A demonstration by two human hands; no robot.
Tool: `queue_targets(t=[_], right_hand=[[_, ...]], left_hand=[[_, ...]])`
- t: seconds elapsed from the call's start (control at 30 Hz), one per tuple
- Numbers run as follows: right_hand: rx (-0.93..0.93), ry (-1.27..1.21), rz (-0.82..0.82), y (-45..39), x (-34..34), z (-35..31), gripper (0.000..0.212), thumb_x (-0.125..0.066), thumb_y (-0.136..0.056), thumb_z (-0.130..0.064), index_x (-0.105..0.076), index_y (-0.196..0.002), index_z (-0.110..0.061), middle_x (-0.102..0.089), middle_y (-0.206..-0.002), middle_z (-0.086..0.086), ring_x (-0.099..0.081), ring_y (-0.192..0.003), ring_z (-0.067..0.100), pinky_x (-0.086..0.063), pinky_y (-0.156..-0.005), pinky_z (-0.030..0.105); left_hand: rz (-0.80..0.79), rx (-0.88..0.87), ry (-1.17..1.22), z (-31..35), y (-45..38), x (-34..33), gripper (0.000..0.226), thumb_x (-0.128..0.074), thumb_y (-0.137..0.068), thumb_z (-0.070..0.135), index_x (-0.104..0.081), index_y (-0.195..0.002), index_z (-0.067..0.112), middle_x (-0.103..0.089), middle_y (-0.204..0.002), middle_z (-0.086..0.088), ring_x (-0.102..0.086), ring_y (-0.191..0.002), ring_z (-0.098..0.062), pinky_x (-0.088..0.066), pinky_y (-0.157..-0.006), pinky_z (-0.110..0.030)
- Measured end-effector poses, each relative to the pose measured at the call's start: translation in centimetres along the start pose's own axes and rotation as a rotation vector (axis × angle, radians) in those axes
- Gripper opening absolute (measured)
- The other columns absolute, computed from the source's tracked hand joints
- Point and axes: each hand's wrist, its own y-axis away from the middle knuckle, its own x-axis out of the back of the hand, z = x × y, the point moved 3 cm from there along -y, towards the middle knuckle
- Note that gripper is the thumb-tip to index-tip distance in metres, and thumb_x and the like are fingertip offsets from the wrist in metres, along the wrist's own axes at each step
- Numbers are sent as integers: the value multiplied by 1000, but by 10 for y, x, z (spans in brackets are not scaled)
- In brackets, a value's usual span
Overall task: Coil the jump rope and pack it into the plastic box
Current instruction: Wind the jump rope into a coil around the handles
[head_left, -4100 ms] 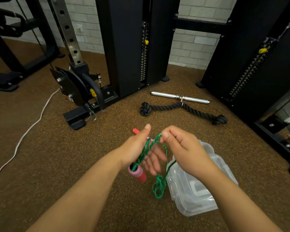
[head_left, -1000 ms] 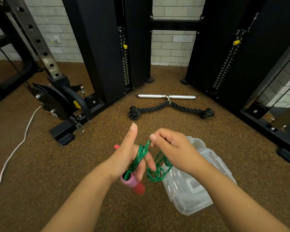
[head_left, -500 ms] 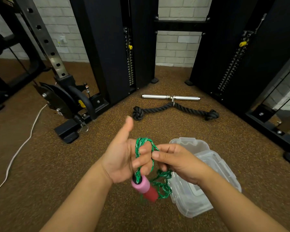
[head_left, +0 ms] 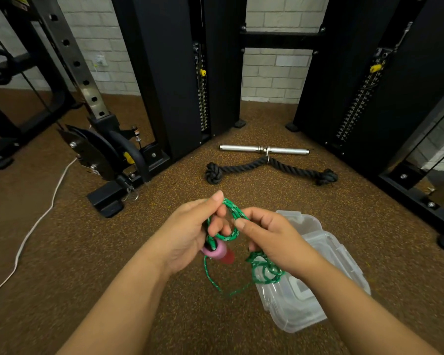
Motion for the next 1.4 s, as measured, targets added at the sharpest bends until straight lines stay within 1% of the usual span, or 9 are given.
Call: queue_targets(t=[0.27,0.43,0.6,0.8,0.97,1.07,1.2,1.3,1.4], right_hand=[[-35,-112,40,0,-3,2,19,-48,-96,-15,-62,-83,-18,-56,-55,-13,-49,-51,3,-40,-53,15],[-82,-179,35,2,-3,8,25,-47,-96,-10,-60,-76,-16,-59,-61,-8,-51,-54,6,-43,-59,19],[-97,-104,70,4,4,11,19,-48,-96,-12,-67,-96,-9,-63,-66,-7,-56,-59,3,-47,-62,17],[-101,263,88,6,5,22,15,-56,-93,-22,-70,-93,-18,-58,-60,-9,-49,-58,5,-38,-57,21],[-65,251,118,5,0,20,25,-57,-92,-25,-71,-81,-42,-57,-61,-10,-52,-63,16,-43,-62,33],[-63,130,131,2,-3,17,29,-54,-93,-11,-71,-90,-35,-64,-70,-7,-56,-71,14,-47,-71,33],[-139,-25,158,5,-8,18,16,-57,-92,-15,-71,-86,-13,-56,-54,-4,-50,-51,8,-42,-53,19],[-124,118,179,5,-9,22,18,-59,-90,-25,-70,-77,-19,-57,-52,-7,-50,-57,15,-41,-58,29],[-110,222,52,5,-16,25,14,-58,-92,-20,-71,-88,-22,-63,-63,-10,-52,-61,4,-41,-62,23]], left_hand=[[-5,-43,349,-3,-1,-21,29,-46,-91,29,-62,-83,6,-57,-56,-5,-65,-72,-25,-50,-79,-37],[-53,-46,238,-6,-5,-24,31,-51,-87,23,-69,-104,5,-75,-86,-12,-68,-65,-16,-55,-65,-25],[-20,-34,111,-1,-7,-18,37,-34,-99,24,-60,-119,7,-71,-114,-10,-69,-70,-13,-50,-76,-30],[88,-84,214,5,-6,2,39,-28,-100,20,-51,-129,7,-69,-119,-9,-70,-90,-18,-49,-80,-32],[155,-153,270,9,-1,13,34,-37,-98,16,-55,-126,7,-71,-115,-9,-69,-78,-13,-50,-75,-27],[182,-180,278,10,1,16,31,-39,-98,14,-57,-122,8,-72,-111,-9,-69,-74,-12,-53,-71,-24],[196,-191,281,12,1,16,32,-38,-99,13,-57,-124,8,-73,-111,-8,-69,-76,-11,-54,-69,-23],[206,-193,275,11,1,16,33,-38,-99,14,-55,-126,8,-72,-112,-8,-70,-80,-12,-53,-74,-25],[219,-201,286,12,1,16,34,-38,-99,15,-54,-128,9,-72,-114,-6,-70,-87,-12,-49,-79,-28]])
